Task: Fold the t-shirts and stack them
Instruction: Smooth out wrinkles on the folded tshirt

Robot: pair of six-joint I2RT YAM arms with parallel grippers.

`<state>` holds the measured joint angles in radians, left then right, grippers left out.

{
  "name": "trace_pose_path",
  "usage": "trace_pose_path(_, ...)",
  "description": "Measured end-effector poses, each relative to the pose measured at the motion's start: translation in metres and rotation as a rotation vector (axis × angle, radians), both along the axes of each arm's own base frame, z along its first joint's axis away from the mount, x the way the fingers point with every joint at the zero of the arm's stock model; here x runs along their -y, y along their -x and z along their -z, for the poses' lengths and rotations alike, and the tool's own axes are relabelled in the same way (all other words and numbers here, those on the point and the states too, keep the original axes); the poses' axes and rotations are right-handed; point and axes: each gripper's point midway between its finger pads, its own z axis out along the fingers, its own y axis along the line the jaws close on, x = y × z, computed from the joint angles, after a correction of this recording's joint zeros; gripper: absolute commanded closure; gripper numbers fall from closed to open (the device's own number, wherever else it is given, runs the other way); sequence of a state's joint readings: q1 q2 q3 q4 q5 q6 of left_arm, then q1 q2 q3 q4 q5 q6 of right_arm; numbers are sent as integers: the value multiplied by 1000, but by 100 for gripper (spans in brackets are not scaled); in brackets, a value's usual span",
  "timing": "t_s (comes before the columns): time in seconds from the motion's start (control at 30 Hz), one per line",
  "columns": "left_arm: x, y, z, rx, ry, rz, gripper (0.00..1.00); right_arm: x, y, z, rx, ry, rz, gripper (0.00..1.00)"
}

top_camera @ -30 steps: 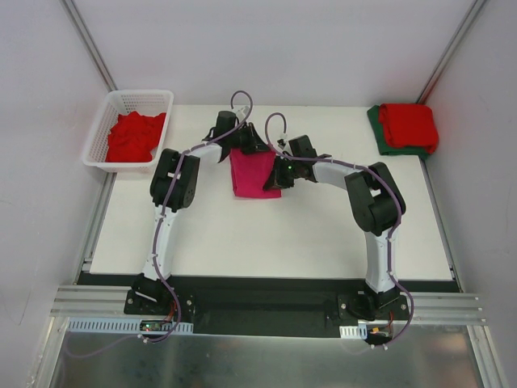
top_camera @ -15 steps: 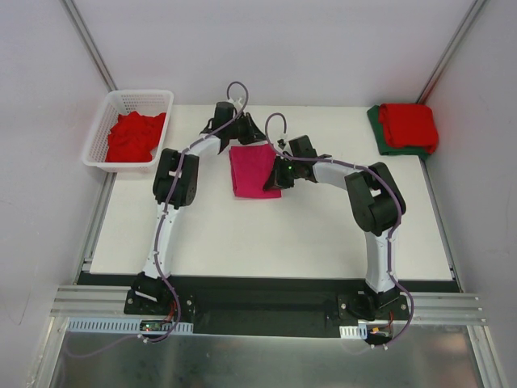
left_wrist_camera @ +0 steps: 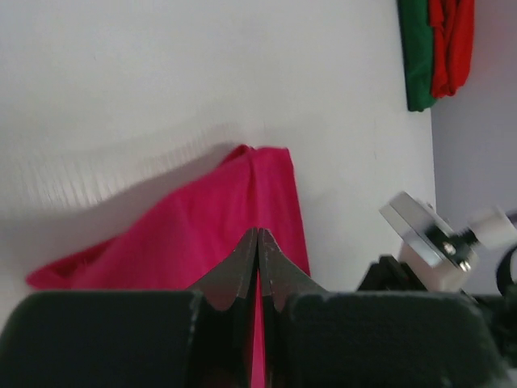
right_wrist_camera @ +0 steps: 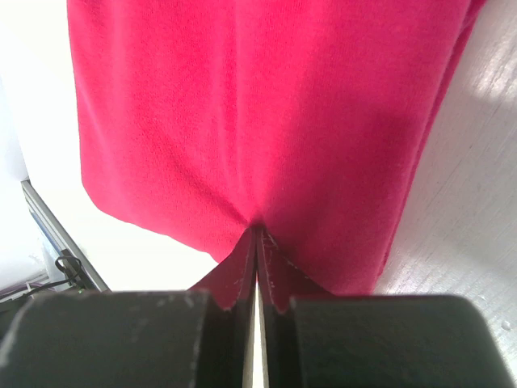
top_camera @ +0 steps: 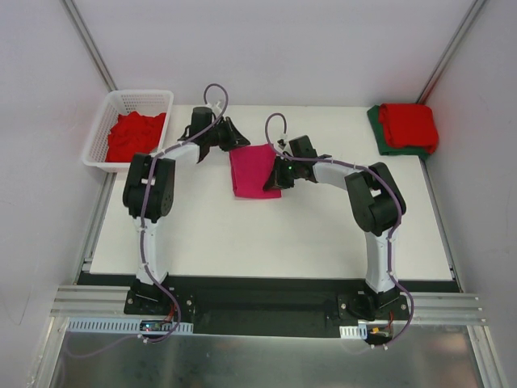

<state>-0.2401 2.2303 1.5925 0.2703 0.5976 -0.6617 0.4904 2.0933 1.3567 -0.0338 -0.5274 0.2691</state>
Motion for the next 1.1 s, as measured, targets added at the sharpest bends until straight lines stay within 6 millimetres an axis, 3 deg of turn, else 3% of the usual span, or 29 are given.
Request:
trace_pose_path(0.17,-13,47,-38,66,33,-9,100,0,0,0,-1,0,0,99)
trace_pose_path(0.27,-16,62,-41,81,46,-11,100,0,0,0,-1,0,0,98)
trace_pose_path(0.53,-21,98,6,-36,37,-4,100,0,0,0,-1,0,-1,99)
trace_pose_path(1.1,-16,126,34,-93,42,17,100,0,1,-1,-6,2,-1,99)
